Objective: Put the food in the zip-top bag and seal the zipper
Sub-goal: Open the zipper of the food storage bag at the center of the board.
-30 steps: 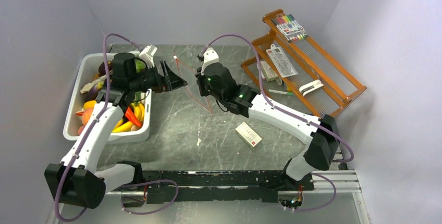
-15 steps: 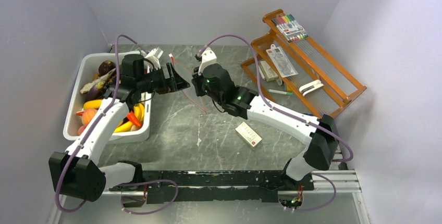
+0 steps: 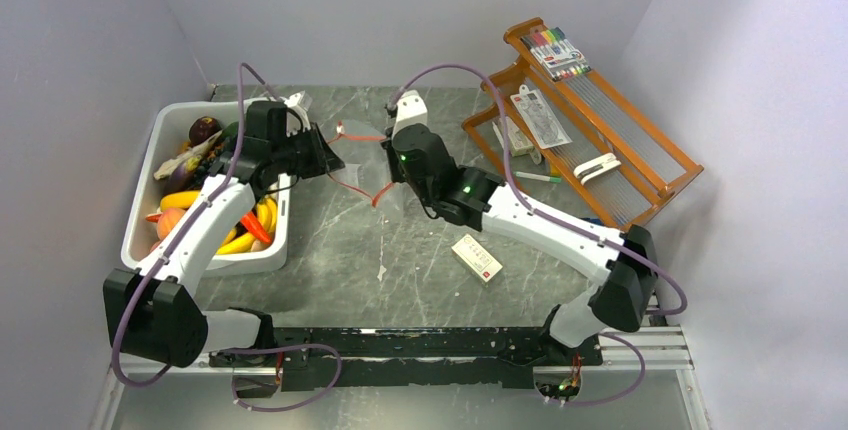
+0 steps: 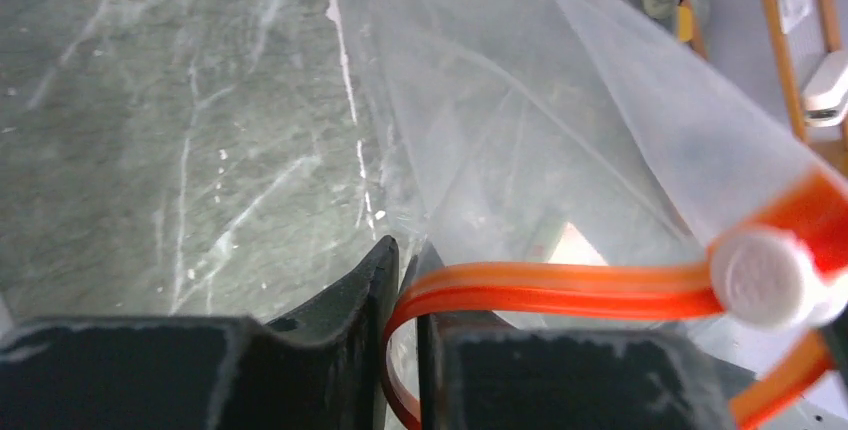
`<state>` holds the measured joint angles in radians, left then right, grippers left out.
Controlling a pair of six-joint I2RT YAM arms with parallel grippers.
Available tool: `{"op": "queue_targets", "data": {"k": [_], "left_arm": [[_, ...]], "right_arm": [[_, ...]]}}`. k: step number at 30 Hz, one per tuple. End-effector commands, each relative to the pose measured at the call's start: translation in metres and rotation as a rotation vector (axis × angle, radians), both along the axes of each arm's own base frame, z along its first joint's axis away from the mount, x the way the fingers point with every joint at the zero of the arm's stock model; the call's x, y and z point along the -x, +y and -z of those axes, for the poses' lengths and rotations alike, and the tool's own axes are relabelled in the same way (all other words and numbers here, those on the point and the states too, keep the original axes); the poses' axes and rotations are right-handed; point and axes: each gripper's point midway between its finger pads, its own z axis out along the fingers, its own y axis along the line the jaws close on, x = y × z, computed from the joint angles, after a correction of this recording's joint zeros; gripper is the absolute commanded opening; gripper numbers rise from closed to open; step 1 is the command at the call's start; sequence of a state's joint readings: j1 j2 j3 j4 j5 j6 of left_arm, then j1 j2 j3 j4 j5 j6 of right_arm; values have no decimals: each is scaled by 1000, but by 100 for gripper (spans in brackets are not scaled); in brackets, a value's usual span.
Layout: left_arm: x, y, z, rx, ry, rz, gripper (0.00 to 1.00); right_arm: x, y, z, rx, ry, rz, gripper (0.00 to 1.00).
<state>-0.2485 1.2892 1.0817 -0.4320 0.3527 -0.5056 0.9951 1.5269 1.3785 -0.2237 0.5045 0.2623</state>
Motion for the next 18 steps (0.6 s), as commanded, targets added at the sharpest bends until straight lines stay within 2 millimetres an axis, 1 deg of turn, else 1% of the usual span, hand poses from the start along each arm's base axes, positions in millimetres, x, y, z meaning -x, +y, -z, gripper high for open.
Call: {"op": "queue_targets", "data": {"k": [1,2,4,6,8,10,12,15,18], "left_arm": [[-6,19,-1,-86,-26,-93,9],[-6,20,1,-91,-23,-95,7],[-4,16,9,-85,3,-73,7],[-1,7,15,-51,25,-24,7],[5,-10,14,10,23,51,12],[9,-26,6,78,-14,123,19],[16,-38,0,133,-31,189,24],[20,-44,1,136,-30,215,34],[24,-46,2,139,-26,226,40]], "right_arm": [[-2,-44,-43,0,-87,149,0],[-2,-52,-46,8,-96,179,0],[-1,-60,-49,8,-107,202,0],[3,-57,-51,-16,-105,170,0],[9,-43,-44,-43,-83,89,0],[16,-27,-33,-68,-47,13,0],[17,-20,-19,-64,-8,-6,0],[12,-26,4,-4,30,53,0],[9,-32,14,40,38,88,0]]}}
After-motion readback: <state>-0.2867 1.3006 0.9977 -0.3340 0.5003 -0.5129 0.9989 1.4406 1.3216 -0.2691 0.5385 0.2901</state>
